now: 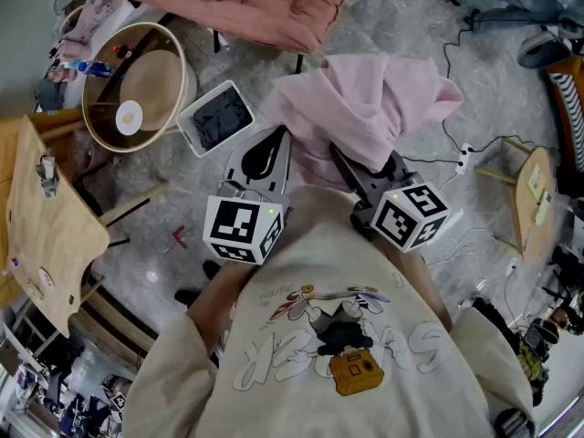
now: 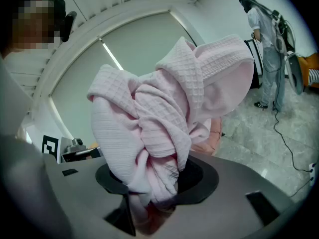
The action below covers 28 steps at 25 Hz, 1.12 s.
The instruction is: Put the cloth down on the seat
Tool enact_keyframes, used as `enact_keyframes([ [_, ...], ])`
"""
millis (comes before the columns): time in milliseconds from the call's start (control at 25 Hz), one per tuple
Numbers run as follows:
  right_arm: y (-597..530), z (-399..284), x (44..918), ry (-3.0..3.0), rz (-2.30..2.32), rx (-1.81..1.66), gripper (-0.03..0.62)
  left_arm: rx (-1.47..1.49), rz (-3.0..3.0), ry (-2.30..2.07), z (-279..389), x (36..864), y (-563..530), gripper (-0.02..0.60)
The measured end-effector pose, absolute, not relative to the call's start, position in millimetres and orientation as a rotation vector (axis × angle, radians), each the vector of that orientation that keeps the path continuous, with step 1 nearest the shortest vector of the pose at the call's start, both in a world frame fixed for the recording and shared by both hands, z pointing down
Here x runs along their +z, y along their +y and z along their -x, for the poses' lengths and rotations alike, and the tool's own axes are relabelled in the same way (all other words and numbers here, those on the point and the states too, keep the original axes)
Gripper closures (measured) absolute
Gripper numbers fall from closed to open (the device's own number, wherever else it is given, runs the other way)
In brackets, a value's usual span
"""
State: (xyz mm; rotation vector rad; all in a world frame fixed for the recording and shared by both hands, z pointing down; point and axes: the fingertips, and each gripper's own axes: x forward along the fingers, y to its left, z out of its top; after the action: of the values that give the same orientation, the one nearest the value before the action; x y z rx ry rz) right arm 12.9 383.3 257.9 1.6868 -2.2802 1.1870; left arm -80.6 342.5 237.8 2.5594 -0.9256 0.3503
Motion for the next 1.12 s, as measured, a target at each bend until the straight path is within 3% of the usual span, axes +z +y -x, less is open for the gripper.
enact_keyframes([
  [240,441.3,-44.7,241.3,-2.330,-1.713,1.149,0.364,0.366,-2.570,-0.956,43.8,222.0,408.8,0.577],
  [720,548.5,-188.7,232.7,-2.399,-1.730,1.186,0.363,0.424,-2.592,-0.990,-93.7,212.0,517.6,0.577],
  [1120,537.5,-203.6,236.5,-2.429,-1.695,1.175,0.362,0.456,-2.540,-1.114,-79.5,212.9,514.1,0.577],
])
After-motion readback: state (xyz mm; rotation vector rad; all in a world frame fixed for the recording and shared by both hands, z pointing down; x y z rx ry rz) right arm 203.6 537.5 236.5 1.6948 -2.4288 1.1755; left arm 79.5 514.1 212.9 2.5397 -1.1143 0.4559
